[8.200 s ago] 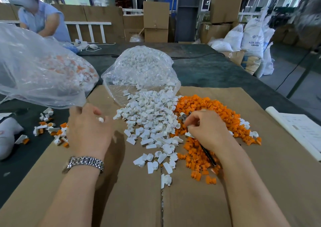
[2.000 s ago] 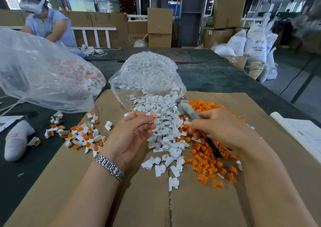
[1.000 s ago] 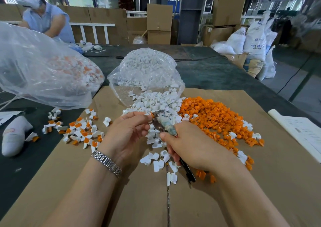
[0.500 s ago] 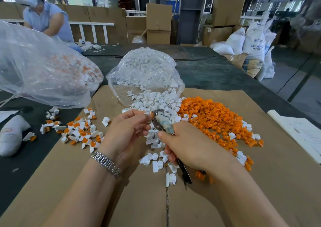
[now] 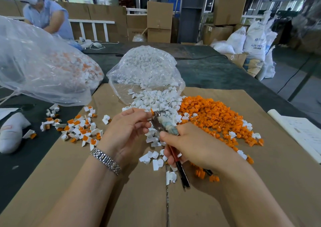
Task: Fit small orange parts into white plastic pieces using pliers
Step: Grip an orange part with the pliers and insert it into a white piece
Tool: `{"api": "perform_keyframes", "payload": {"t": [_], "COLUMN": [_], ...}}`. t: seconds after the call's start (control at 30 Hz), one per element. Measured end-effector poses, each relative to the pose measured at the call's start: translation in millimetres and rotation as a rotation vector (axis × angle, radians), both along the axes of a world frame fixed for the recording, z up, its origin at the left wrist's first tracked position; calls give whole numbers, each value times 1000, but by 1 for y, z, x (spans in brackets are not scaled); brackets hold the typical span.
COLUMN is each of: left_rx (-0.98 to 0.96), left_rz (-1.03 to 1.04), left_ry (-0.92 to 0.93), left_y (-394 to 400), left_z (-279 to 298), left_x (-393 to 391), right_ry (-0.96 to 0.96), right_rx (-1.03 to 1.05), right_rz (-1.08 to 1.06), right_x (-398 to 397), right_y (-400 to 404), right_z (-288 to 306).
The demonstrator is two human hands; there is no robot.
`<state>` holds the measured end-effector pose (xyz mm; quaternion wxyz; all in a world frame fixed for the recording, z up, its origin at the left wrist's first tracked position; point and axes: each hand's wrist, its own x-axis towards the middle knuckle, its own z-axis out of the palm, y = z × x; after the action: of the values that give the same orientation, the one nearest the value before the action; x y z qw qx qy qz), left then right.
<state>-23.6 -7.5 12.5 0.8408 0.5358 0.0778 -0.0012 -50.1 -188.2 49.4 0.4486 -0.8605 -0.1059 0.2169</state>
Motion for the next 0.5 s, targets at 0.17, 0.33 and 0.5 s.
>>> {"api": "perform_keyframes", "payload": {"t": [0.17,0.33,0.5], "left_rx": [7,-1,-14], "left_rz": [-14,15,34], "left_ry": [19,36,38], "left_y": [1,1,0], "left_z": [-2,-1,0], "left_x": [1,-1,-1], "right_ry": [-124,-228,-291], "right_rx": [-140,-198,-274], "right_rz": [-22,-79,-93], "right_x": [-2,-3,-1], "right_y": [6,18,21], "right_z": [1,-7,-11]}}
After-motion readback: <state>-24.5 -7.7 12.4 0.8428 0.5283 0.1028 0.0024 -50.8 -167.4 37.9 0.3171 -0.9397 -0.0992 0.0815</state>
